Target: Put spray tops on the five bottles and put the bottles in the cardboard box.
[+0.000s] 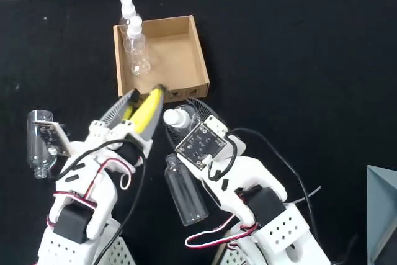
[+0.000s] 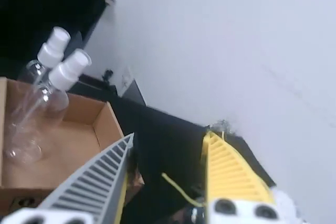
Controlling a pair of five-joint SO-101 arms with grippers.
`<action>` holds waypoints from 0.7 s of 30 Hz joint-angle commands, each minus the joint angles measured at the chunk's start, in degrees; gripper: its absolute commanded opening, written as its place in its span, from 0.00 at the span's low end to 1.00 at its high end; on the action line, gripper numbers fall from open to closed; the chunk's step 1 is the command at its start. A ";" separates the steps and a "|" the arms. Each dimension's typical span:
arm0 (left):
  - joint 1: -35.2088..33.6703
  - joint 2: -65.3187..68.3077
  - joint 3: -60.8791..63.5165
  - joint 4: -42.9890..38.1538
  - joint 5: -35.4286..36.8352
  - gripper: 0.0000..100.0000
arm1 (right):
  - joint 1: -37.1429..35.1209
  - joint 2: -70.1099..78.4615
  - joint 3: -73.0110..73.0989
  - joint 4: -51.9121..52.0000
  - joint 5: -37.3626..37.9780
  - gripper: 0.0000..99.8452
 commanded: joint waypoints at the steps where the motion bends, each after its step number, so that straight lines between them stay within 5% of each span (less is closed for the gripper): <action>1: -3.56 -0.88 -0.84 -2.37 -2.64 0.19 | 1.32 -1.89 -0.40 -1.76 0.26 0.09; 21: -19.47 -0.88 7.96 -2.64 -6.07 0.19 | 1.05 -2.07 0.75 -1.93 -2.55 0.09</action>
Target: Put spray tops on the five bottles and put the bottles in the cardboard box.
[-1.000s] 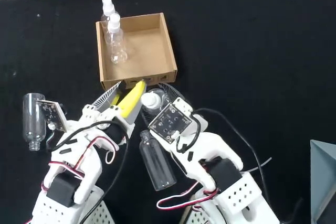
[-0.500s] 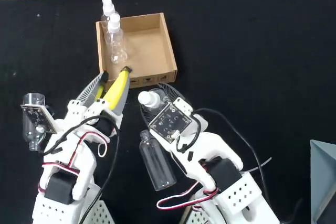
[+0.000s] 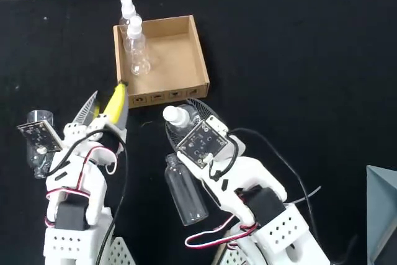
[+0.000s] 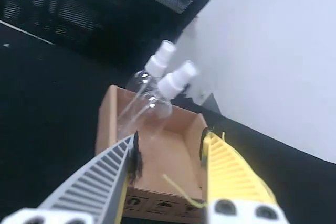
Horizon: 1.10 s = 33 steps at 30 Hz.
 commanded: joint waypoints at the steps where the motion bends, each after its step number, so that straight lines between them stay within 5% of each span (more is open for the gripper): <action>1: -3.56 -0.88 0.31 -1.32 -0.79 0.19 | 0.97 -2.07 -0.48 -1.85 -0.53 0.09; 10: -9.36 -0.88 5.14 -1.32 -0.79 0.19 | 0.97 -2.07 -1.54 -1.85 -8.53 0.09; 26: -17.71 -0.62 8.22 -0.79 -0.35 0.19 | 1.23 -1.36 -2.68 -4.84 -8.79 0.09; 33: -17.45 -0.79 8.22 1.76 -0.70 0.19 | 1.32 -1.36 -10.15 1.93 -8.53 0.09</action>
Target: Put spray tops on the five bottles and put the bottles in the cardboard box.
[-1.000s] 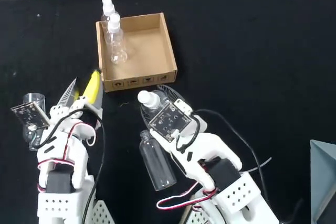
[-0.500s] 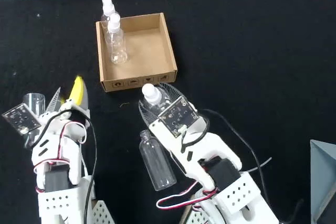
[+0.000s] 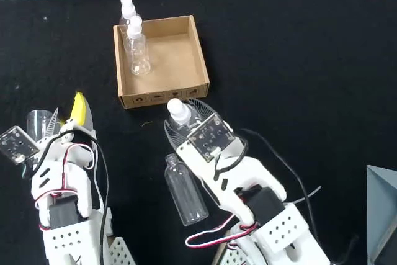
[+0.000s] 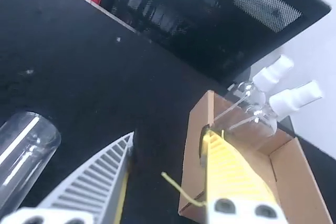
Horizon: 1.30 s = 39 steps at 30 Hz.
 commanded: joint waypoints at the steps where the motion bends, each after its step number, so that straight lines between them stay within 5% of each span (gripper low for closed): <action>1: -0.31 -0.79 1.45 0.62 -0.62 0.19 | 1.32 -1.36 -9.19 2.55 0.00 0.09; 15: -0.48 -0.79 1.45 0.79 -0.26 0.19 | 0.97 18.42 -25.01 2.20 -0.44 0.09; 39: -0.40 -0.79 1.45 0.88 -0.62 0.19 | 1.23 46.37 -31.78 -25.67 -11.69 0.09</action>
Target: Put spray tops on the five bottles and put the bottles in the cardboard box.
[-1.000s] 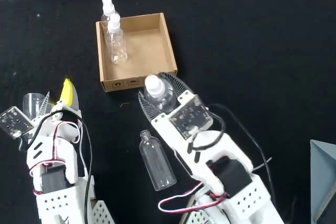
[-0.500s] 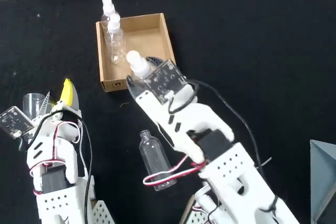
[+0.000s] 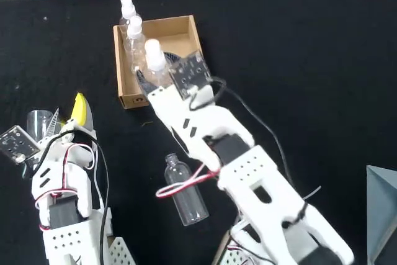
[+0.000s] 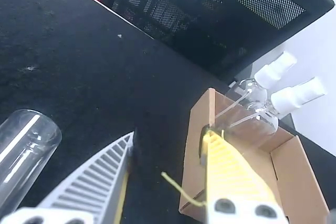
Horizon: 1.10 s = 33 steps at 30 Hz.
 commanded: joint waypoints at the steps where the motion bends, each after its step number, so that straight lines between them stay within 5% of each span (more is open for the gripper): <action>1: -0.48 -0.79 1.45 0.44 -0.62 0.19 | 1.41 3.30 -7.43 -2.46 -2.55 0.09; 17: -0.48 -0.79 1.45 0.44 -0.62 0.19 | 1.58 26.24 -24.66 -3.25 -4.04 0.09; 33: -0.48 -0.79 1.45 0.44 -0.62 0.19 | 1.58 41.10 -25.19 -19.69 -4.13 0.09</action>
